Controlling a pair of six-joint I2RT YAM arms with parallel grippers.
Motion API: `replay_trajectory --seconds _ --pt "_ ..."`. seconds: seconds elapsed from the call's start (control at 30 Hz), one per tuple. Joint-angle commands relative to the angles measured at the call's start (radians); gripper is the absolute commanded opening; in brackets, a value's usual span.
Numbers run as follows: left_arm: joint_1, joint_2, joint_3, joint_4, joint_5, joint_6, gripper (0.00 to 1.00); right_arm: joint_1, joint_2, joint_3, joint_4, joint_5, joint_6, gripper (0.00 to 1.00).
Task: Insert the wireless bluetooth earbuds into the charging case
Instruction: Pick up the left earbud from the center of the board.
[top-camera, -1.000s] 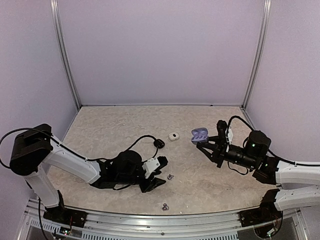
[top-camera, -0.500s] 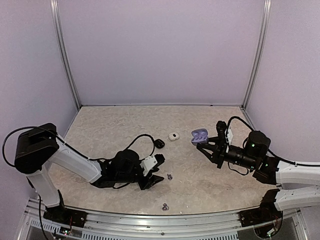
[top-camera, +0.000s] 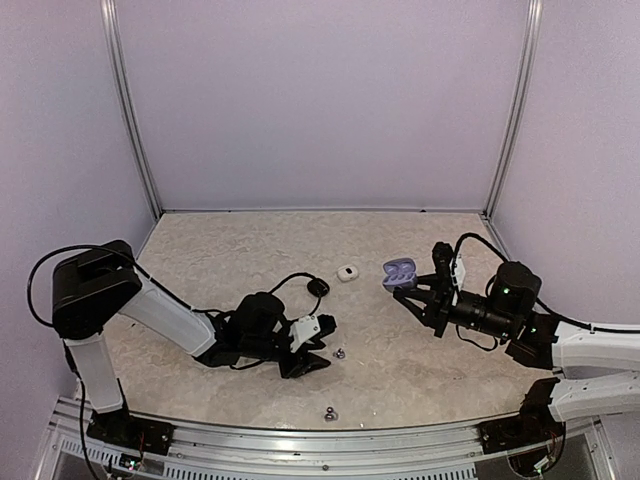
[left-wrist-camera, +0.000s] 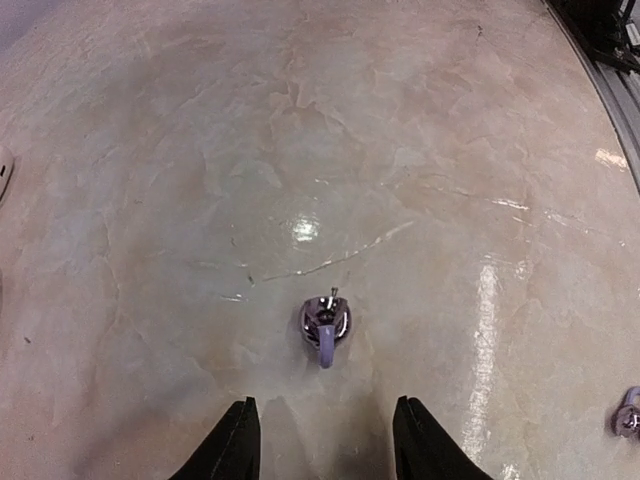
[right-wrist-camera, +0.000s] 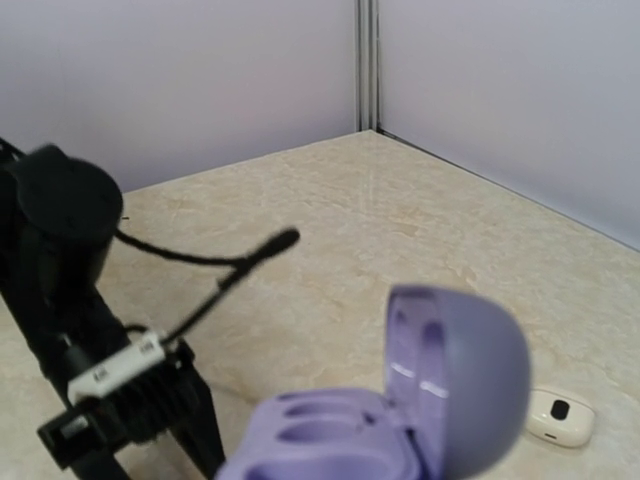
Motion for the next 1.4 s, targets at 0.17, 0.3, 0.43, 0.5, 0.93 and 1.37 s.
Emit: replay_trajectory --seconds 0.17,0.3,0.43,0.5,0.93,1.37 --pt "-0.008 0.081 -0.002 0.125 0.025 -0.071 0.42 -0.010 -0.030 -0.002 -0.018 0.005 -0.001 0.01" --pt "-0.036 0.102 0.010 0.139 -0.017 -0.065 0.38 -0.011 -0.023 0.004 -0.017 0.002 -0.001 0.01" --pt "-0.040 0.116 0.007 0.166 -0.044 -0.071 0.34 -0.011 -0.025 0.002 -0.016 0.004 0.001 0.01" --pt "-0.038 0.115 0.004 0.175 -0.063 -0.068 0.33 -0.011 -0.025 0.002 -0.019 0.003 0.000 0.01" --pt "-0.037 0.124 0.013 0.195 -0.047 -0.026 0.27 -0.010 -0.025 -0.002 -0.017 0.003 0.005 0.00" --pt "-0.029 0.157 0.052 0.217 -0.018 -0.012 0.21 -0.011 -0.023 -0.004 -0.016 0.003 0.008 0.00"
